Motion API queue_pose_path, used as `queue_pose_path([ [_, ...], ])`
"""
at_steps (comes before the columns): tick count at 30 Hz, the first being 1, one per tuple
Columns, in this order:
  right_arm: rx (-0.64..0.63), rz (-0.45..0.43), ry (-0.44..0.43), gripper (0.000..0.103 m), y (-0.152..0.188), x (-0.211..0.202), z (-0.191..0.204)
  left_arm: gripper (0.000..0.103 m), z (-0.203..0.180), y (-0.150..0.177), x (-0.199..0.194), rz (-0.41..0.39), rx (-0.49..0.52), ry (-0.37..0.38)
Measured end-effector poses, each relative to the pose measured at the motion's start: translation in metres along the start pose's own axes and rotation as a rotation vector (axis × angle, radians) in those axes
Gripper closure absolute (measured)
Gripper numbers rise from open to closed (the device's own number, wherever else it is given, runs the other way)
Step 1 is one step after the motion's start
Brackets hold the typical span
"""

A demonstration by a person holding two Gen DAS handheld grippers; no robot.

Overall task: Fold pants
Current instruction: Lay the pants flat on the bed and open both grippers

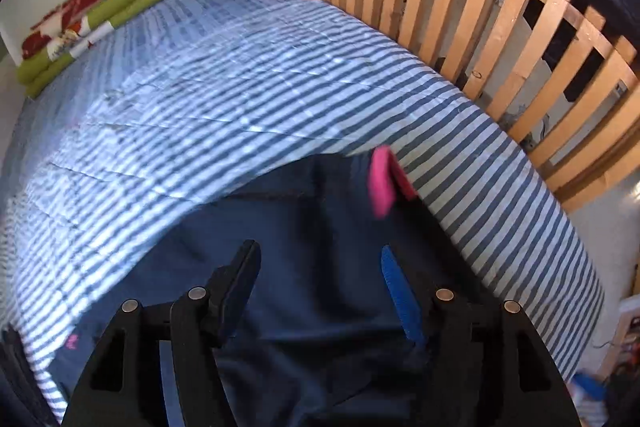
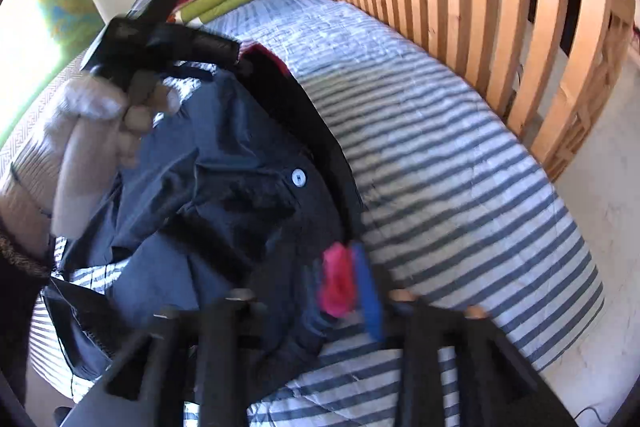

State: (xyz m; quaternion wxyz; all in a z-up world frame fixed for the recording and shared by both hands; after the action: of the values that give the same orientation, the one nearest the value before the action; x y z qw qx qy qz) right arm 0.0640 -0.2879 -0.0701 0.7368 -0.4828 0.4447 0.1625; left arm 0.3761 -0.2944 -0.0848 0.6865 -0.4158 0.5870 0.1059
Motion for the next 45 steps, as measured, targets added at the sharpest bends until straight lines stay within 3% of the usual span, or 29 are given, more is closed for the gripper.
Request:
queue_pose_path([
  [6,-0.097,-0.063,-0.039,0.055,0.001,-0.030,0.040,0.035,0.100,0.075,-0.124,-0.086,-0.083,-0.064],
  [11,-0.249,-0.055,-0.170,0.052,0.016,-0.048,0.097,0.030,0.185,0.193,-0.209,-0.123,-0.212,-0.139],
  [16,-0.482,0.006,-0.305,0.049,0.051,-0.043,0.184,0.029,0.245,0.329,-0.225,-0.028,-0.343,-0.184],
  [20,-0.615,0.075,-0.364,0.047,0.074,-0.024,0.248,0.029,0.271,0.404,-0.215,0.035,-0.455,-0.153],
  [23,-0.683,0.104,-0.366,0.047,0.087,-0.011,0.290,0.029,0.271,0.430,-0.203,0.032,-0.499,-0.092],
  [26,-0.757,0.092,-0.307,0.047,0.097,0.003,0.320,0.029,0.270,0.446,-0.188,0.032,-0.542,-0.024],
  [31,-0.803,0.089,-0.270,0.048,0.096,0.023,0.346,0.029,0.256,0.454,-0.174,0.038,-0.529,-0.005],
  [33,-0.820,0.111,-0.282,0.065,0.098,0.024,0.350,0.029,0.252,0.453,-0.177,0.027,-0.517,-0.006],
  [34,-0.830,0.136,-0.286,0.097,0.099,0.024,0.349,0.029,0.252,0.452,-0.179,0.021,-0.516,-0.010],
  [35,-0.836,0.147,-0.302,0.101,0.101,0.022,0.347,0.029,0.252,0.452,-0.183,0.012,-0.519,-0.011],
  [40,-0.885,0.123,-0.351,0.101,0.120,-0.010,0.324,0.029,0.259,0.450,-0.199,-0.023,-0.546,-0.014],
  [45,-0.933,0.130,-0.344,0.101,0.139,-0.027,0.301,0.028,0.257,0.452,-0.198,-0.051,-0.605,0.041],
])
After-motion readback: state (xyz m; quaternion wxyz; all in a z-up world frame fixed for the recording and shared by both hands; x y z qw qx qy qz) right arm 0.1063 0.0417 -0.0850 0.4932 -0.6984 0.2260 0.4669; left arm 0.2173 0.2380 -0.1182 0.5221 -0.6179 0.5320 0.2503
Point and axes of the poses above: each gripper's, at about its wrist camera, not at the fingertips, and x roughly the way its jaws point, z to its left, y to its underside, the point moved 1 cm from there along x, roughly the way its jaws point, and after that the axes turned 5 degrees about y, right-handed, at the moved point
